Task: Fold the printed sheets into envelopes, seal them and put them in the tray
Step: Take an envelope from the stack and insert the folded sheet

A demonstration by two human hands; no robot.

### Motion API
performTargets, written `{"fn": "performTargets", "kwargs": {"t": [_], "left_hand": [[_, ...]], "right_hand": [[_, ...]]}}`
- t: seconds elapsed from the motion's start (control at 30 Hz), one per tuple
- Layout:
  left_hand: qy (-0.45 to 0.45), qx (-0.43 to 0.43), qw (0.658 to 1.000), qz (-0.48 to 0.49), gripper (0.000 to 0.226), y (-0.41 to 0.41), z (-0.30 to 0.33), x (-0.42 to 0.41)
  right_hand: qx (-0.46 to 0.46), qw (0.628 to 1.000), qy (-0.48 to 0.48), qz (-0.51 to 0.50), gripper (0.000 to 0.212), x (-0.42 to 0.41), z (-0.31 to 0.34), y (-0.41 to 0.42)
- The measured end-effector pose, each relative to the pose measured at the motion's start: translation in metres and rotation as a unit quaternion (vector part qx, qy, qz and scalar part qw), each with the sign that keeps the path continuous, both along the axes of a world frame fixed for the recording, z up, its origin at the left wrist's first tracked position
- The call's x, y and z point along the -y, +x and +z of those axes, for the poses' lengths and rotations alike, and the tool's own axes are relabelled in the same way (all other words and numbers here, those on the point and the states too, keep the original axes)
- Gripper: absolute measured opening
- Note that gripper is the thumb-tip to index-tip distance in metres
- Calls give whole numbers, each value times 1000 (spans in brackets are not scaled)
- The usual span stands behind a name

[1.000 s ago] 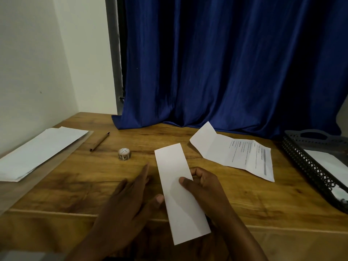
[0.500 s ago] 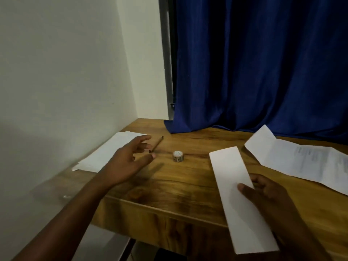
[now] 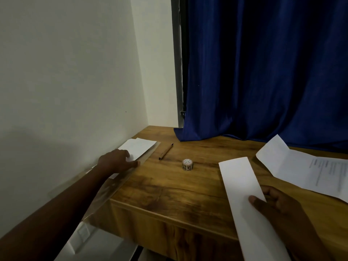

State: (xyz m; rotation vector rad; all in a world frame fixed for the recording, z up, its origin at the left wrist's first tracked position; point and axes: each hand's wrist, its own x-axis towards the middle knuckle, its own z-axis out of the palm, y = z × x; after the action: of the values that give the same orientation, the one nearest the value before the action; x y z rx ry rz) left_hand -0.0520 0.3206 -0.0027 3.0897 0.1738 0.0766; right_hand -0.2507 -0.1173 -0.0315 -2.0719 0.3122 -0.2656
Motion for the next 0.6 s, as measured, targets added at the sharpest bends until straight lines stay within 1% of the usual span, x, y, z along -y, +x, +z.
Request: {"fn": "performTargets", "kwargs": {"t": [0.1,0.23,0.3,0.47,0.6], "left_hand": [[24,37,999,1,65,2,-1,0],[92,85,992,-8,49,-2,-2,5],[104,110,988,-21,42,-3,0,8],[111,147,983,-27,37,-1,6,0],[74,152,985,-33,30,-4,15,-8]], "right_hand": [[-7,1000,-11,1,55,0,4,-1],[-3,1000,3,7,55,0,4,-2],[0,1000,7,10,55,0,3,-3],[12,1000,4,15,54,2,0,-1],[14,1000,4,19,53,5,-7,2]]}}
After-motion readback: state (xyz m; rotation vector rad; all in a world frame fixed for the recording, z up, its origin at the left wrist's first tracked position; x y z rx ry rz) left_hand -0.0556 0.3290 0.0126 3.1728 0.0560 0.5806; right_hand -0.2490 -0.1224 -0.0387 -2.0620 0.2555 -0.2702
